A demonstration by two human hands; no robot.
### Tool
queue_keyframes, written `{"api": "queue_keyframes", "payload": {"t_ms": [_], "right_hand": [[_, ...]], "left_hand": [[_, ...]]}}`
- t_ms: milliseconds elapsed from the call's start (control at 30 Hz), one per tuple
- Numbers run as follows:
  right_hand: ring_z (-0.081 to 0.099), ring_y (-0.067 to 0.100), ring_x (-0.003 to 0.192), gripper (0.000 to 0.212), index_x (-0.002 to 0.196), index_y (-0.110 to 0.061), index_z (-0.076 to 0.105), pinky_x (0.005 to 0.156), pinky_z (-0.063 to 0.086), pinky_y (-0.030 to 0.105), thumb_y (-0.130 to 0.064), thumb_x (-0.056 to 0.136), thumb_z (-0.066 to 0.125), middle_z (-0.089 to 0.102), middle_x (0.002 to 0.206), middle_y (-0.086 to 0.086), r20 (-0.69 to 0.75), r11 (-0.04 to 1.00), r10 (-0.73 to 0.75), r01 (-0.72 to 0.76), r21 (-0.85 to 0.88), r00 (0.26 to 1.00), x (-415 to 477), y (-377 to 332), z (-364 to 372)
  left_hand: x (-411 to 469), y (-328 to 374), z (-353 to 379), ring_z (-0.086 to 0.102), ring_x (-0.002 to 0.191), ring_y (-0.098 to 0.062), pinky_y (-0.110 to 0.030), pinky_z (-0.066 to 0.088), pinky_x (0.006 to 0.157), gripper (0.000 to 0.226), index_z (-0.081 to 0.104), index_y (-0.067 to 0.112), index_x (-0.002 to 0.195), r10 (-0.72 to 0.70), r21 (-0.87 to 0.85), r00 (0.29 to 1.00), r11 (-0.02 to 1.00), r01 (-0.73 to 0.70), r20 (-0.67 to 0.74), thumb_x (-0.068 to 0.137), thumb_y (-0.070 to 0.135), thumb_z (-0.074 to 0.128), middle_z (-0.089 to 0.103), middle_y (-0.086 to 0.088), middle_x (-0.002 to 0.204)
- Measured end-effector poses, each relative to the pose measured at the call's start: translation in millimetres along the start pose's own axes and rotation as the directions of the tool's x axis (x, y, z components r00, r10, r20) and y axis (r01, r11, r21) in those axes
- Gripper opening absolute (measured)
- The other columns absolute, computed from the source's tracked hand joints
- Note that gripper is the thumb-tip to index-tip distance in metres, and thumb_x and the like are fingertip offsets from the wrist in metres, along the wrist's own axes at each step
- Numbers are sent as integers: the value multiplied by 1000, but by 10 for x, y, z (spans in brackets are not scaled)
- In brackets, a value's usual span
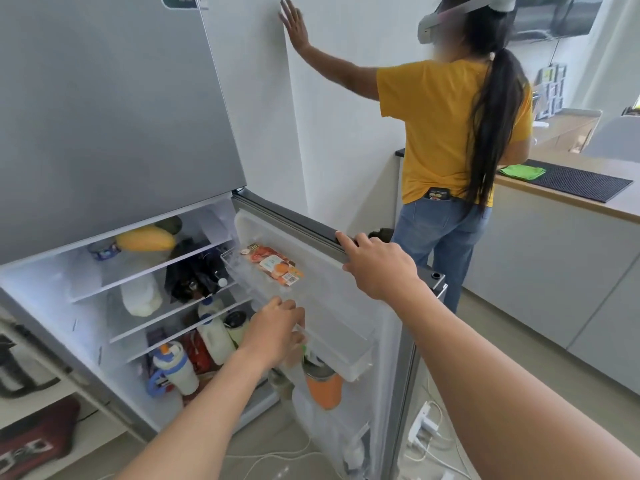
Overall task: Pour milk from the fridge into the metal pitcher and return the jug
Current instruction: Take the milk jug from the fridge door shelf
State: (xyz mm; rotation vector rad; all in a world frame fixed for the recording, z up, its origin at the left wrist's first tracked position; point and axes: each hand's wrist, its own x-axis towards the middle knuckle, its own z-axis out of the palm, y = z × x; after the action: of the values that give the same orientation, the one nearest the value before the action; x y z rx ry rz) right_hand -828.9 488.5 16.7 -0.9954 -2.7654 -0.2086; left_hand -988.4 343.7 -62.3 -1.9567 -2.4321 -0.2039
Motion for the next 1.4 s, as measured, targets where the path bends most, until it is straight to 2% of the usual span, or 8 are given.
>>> {"api": "queue_keyframes", "payload": {"t_ms": [533,800,900,1000,1100,1200,1300,1400], "right_hand": [[57,29,101,52,147,-25,19,62,35,37,-35,101,42,52,122,5,-41,999,-4,2,-39,999,42,35,-3],[56,29,104,49,146,-25,21,66,35,37,-35,101,36,52,120,4,-40,999,4,-5,-41,999,18,3,-26],[57,29,101,48,145,-23,22,63,37,37,-35,100,35,50,119,5,-54,998,1,-5,-70,999,9,-31,-21],[58,29,99,50,143,-20,28,64,43,37,-41,98,35,48,119,6,-91,995,-13,4,-96,996,-20,-64,-16],[52,31,110,53,139,-20,38,88,43,43,-51,96,37,43,130,8,-82,1000,2,-3,-6,997,16,-52,-27],[43,33,122,50,137,-17,45,100,33,50,-47,96,43,41,136,11,-206,985,88,-54,164,975,56,-117,-101],[50,33,114,37,129,-14,52,92,40,47,-31,97,47,50,128,10,-379,936,118,24,350,918,81,-412,-163],[60,19,97,27,121,-22,56,73,45,34,-30,98,46,59,114,-4,-392,855,88,133,502,916,72,-858,-200]], "left_hand": [[3,53,14,46,109,-18,-29,39,72,18,62,23,107,-35,-34,998,999,33,-60,91,31,64,58,7,108],[-50,89,68,40,118,-18,-30,38,72,22,57,21,111,-100,-103,995,990,99,-5,91,28,62,51,6,114],[-107,85,86,39,128,-19,-30,40,80,33,51,21,128,-116,-152,993,982,115,0,96,26,58,48,4,129],[-339,14,176,34,142,-21,-38,43,104,58,27,25,151,-168,-292,984,945,145,-57,99,10,48,21,3,160],[-709,-205,412,33,145,-21,-36,39,109,60,19,28,154,-243,-345,969,915,211,-52,100,13,42,8,4,166],[-1118,-493,721,54,126,-21,-33,47,94,55,24,27,152,-331,-388,942,862,326,58,101,20,43,25,3,158],[-1429,-707,1002,55,124,-24,-40,48,96,52,29,26,151,-370,-316,914,858,405,166,101,25,45,38,2,153],[-1559,-763,1146,54,129,-24,-38,46,100,48,35,26,148,-386,-286,889,847,447,246,101,30,46,42,3,152]]}}
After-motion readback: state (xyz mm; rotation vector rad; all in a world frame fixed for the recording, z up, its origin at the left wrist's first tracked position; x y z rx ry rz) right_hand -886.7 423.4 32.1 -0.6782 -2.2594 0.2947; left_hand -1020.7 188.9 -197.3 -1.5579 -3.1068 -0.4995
